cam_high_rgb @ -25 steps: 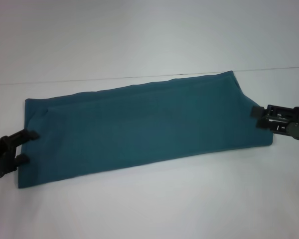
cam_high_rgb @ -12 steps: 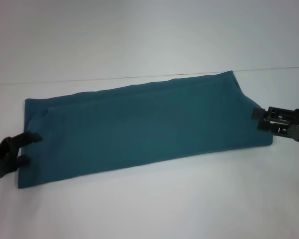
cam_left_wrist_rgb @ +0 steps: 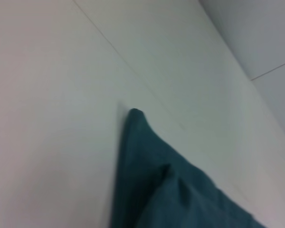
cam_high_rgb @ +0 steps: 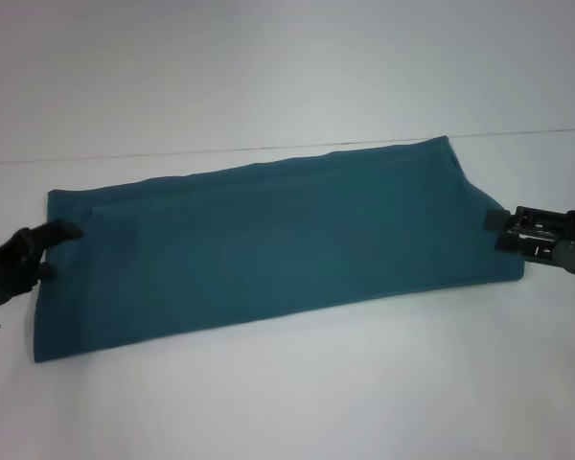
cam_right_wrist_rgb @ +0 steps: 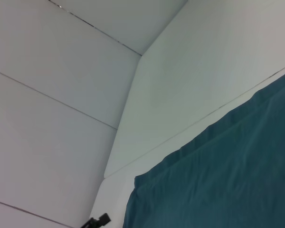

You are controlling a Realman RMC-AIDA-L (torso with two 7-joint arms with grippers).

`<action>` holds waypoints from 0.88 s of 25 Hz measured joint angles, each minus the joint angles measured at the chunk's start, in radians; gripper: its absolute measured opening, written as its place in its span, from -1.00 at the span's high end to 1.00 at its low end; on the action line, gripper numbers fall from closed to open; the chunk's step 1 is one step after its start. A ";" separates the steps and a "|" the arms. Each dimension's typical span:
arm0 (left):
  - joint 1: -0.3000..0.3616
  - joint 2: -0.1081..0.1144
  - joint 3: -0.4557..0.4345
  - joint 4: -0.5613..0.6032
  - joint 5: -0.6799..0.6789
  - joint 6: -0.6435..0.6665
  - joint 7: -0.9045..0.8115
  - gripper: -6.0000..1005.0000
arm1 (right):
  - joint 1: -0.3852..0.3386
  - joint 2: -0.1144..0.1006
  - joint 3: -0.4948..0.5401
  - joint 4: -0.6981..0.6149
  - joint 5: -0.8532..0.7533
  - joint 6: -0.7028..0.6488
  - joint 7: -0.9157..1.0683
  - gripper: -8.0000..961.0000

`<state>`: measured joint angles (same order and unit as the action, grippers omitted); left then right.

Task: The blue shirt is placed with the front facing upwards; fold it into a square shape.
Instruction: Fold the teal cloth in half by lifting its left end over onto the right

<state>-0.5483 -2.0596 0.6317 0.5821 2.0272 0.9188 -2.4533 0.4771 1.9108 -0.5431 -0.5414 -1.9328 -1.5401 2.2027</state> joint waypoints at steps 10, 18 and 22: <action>-0.011 -0.007 0.000 -0.028 0.060 -0.050 0.006 -0.67 | 0.000 -0.002 0.000 0.000 0.000 0.000 0.002 -0.42; 0.007 -0.006 -0.011 0.047 0.052 0.039 -0.015 -0.68 | 0.006 -0.004 0.005 0.000 0.000 0.000 0.005 -0.41; 0.002 0.020 0.001 0.059 0.110 0.081 -0.016 -0.69 | 0.008 -0.004 0.004 0.000 0.000 0.000 0.004 -0.41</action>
<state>-0.5464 -2.0399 0.6330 0.6416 2.1368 1.0001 -2.4694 0.4849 1.9064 -0.5386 -0.5414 -1.9328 -1.5402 2.2070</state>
